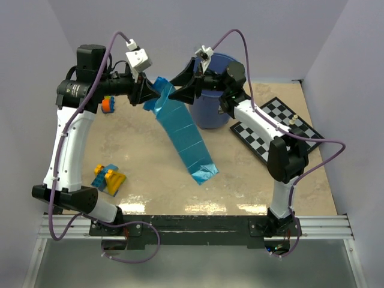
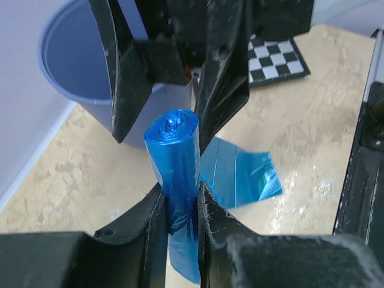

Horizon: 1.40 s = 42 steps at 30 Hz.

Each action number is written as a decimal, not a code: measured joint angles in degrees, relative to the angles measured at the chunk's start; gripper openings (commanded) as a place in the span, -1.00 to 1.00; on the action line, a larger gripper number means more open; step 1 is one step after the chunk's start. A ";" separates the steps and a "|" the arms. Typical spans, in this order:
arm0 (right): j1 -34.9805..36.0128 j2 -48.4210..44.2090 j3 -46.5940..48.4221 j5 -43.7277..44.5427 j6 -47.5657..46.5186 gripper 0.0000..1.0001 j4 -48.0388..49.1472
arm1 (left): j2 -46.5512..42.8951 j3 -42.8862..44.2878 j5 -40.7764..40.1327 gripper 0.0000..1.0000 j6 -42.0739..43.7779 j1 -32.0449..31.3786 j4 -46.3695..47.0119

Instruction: Put the trash bags into the trash bin

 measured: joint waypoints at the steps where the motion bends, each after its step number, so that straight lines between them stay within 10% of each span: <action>1: -0.31 0.00 -0.28 0.07 0.50 0.56 0.22 | -0.61 0.00 0.63 -1.00 -1.22 0.00 1.57; 18: 4.74 0.79 1.05 -5.31 9.46 0.51 9.97 | -2.95 -5.68 -1.42 -1.00 -3.72 0.00 9.79; 28: 4.72 1.62 5.16 0.11 5.99 0.09 1.27 | -4.57 -6.23 -2.32 -1.00 -4.09 0.00 12.09; 36: 4.94 3.21 5.20 2.45 5.64 -1.00 -0.11 | -4.87 -6.73 -3.78 -1.00 -4.09 0.22 12.13; 42: 4.96 3.37 4.85 3.08 6.25 -1.00 0.61 | -4.92 -6.73 -4.66 -1.00 -3.85 0.22 12.07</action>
